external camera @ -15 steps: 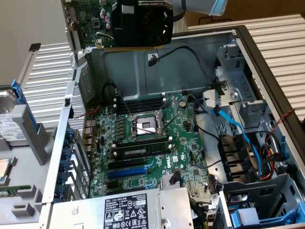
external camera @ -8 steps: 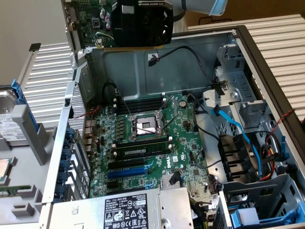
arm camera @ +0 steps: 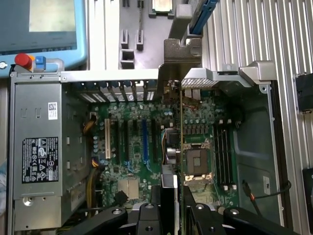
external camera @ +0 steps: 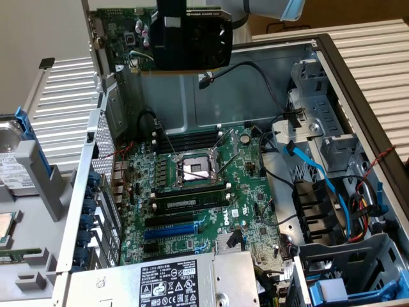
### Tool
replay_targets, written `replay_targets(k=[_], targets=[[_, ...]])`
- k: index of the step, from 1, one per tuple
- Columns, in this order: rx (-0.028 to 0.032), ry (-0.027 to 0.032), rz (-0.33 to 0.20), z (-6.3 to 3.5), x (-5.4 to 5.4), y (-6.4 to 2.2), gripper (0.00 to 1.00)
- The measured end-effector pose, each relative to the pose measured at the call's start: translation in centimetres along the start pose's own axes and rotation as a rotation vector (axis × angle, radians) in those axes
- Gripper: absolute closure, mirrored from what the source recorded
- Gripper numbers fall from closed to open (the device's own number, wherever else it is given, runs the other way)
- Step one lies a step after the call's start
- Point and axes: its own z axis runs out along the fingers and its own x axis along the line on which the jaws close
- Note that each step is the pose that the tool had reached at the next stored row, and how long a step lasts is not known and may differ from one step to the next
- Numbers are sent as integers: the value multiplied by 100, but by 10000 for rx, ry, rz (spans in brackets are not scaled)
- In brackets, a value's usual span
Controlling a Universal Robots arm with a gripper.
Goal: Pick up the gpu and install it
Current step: 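Pick up the gpu and move the gpu toward the slot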
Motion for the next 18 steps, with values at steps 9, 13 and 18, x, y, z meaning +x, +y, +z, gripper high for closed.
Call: replay_targets(k=[9,13,18], targets=[[0,1,0,92,27,-11,73],[1,-1,0,123,29,-14,73],[0,-5,0,213,39,-24,73]])
